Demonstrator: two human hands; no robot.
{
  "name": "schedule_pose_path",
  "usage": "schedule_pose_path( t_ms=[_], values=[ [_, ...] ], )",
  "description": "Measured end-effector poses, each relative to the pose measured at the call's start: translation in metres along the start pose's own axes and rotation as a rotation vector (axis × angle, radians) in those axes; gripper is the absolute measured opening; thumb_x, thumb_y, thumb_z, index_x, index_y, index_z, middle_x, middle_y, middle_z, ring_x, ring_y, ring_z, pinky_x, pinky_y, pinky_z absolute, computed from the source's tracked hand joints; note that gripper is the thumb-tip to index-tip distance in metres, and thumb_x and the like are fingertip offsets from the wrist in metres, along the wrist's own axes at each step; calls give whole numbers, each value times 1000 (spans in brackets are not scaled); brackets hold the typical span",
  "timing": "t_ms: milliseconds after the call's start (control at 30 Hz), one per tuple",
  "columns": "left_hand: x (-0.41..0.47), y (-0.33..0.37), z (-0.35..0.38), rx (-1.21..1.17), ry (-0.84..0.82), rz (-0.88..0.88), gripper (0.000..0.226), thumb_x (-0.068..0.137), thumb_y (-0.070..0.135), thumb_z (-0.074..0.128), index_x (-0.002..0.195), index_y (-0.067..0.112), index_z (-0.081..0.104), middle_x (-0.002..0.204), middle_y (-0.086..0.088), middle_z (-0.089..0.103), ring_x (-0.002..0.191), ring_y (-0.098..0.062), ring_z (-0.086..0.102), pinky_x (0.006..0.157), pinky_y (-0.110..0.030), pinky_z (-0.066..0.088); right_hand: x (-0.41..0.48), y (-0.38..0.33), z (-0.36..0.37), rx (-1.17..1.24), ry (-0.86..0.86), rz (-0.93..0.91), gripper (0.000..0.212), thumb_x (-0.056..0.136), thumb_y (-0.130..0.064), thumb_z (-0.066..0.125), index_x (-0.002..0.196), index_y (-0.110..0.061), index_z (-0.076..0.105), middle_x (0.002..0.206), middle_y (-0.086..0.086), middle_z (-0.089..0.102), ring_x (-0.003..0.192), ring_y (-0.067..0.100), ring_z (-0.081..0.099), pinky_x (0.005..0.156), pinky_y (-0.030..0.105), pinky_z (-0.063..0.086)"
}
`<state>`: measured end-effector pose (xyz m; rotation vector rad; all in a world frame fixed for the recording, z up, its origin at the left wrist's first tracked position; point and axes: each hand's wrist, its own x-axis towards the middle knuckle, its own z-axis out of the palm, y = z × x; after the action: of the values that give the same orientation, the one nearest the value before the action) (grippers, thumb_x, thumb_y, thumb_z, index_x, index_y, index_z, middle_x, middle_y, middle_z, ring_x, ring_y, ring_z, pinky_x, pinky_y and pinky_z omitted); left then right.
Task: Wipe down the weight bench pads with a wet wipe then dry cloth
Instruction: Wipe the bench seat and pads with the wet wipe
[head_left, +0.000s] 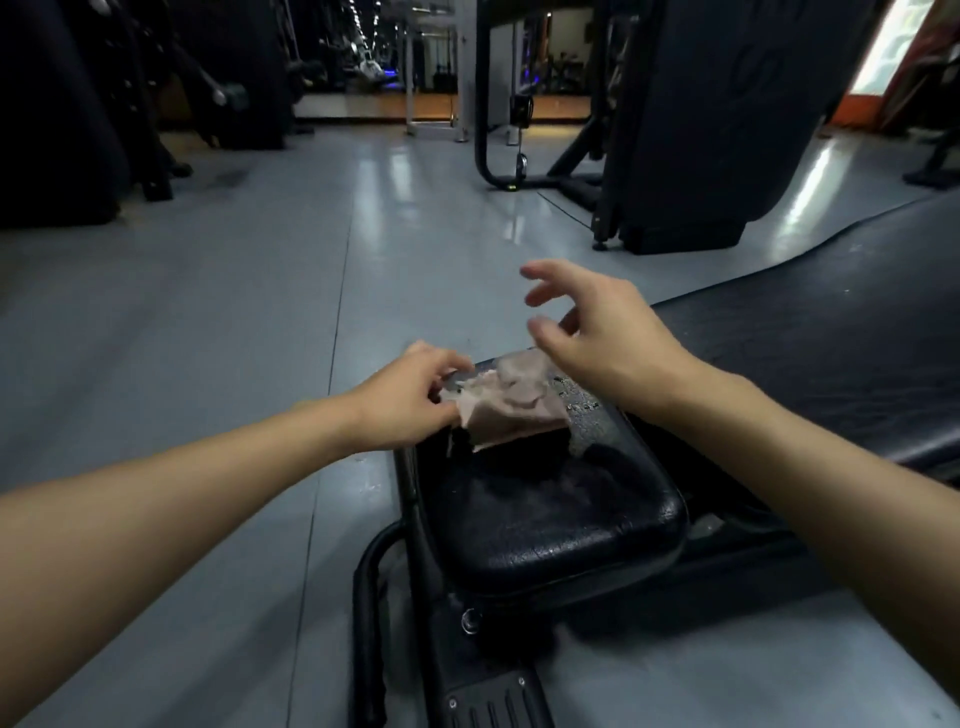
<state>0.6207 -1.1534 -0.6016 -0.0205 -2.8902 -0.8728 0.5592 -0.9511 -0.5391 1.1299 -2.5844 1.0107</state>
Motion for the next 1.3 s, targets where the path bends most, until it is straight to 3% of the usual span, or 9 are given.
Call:
schedule_pose_path(
  t_ms=[133, 267, 467, 533, 667, 733, 900, 1067, 1300],
  values=[
    [-21, -19, -1, 18, -87, -76, 36, 90, 25, 67, 123, 21, 54, 112, 2, 52, 103, -14, 55, 75, -11, 41, -6, 1, 14, -190, -129, -16, 45, 94, -9, 50, 137, -24, 56, 131, -2, 61, 119, 17, 56, 102, 35, 43],
    [-21, -22, 9, 66, -3, -10, 24, 92, 26, 62, 114, 22, 54, 103, 4, 49, 96, -16, 53, 81, -24, 39, -13, 3, 46, -345, -262, -120, 44, 95, -32, 53, 139, -25, 52, 139, -3, 56, 135, 17, 44, 111, 40, 31],
    [-19, -17, 5, 61, -36, -39, 32, 89, 6, 47, 114, 24, 39, 108, 3, 49, 94, -16, 47, 78, -23, 33, -20, 11, 54, -523, -526, -169, 51, 106, -33, 28, 157, -26, 20, 166, -4, 12, 151, 8, 2, 119, 29, -1],
    [-22, -20, 6, 148, -73, 22, 27, 92, 30, 55, 114, 26, 40, 114, 5, 45, 105, -14, 44, 87, -25, 34, -25, 17, 42, -559, -538, -118, 53, 106, -33, 26, 157, -24, 18, 166, -4, 7, 152, 8, -1, 123, 33, 0],
    [-26, -20, 9, 274, -141, 98, 71, 72, 82, 40, 122, 31, 42, 118, 10, 36, 115, -11, 34, 98, -29, 34, -52, 17, 10, -728, -533, -34, 54, 102, -37, 30, 154, -21, 26, 165, -2, 12, 152, 12, 4, 123, 36, 7],
    [-25, -20, 11, 291, -134, 110, 75, 69, 85, 38, 121, 32, 40, 119, 10, 35, 116, -10, 32, 98, -29, 34, -62, 11, 5, -711, -524, 25, 55, 102, -46, 27, 152, -22, 28, 165, -1, 11, 152, 16, -1, 123, 40, 4],
    [-25, -17, 7, 275, -165, 104, 85, 67, 87, 42, 131, 31, 40, 126, 10, 35, 122, -10, 31, 106, -30, 33, -51, 22, 32, -666, -509, 123, 66, 103, -49, 12, 158, -14, -2, 166, 9, -7, 152, 23, -12, 123, 43, -1],
    [-42, -22, 2, 303, -285, 84, 116, 58, 96, 37, 153, 33, 18, 158, 13, 10, 146, -8, 10, 120, -35, 18, 6, 47, 50, -653, -478, 137, 63, 104, -46, 16, 157, -13, 8, 166, 10, 3, 152, 25, -2, 123, 45, 4],
    [-47, -19, 3, 307, -319, 62, 120, 58, 94, 41, 156, 31, 9, 163, 10, -1, 148, -8, 1, 121, -32, 11, 2, 47, 49, -612, -467, 140, 64, 104, -47, 17, 158, -14, 7, 166, 9, 1, 153, 23, -3, 123, 42, 2]
  ],
)
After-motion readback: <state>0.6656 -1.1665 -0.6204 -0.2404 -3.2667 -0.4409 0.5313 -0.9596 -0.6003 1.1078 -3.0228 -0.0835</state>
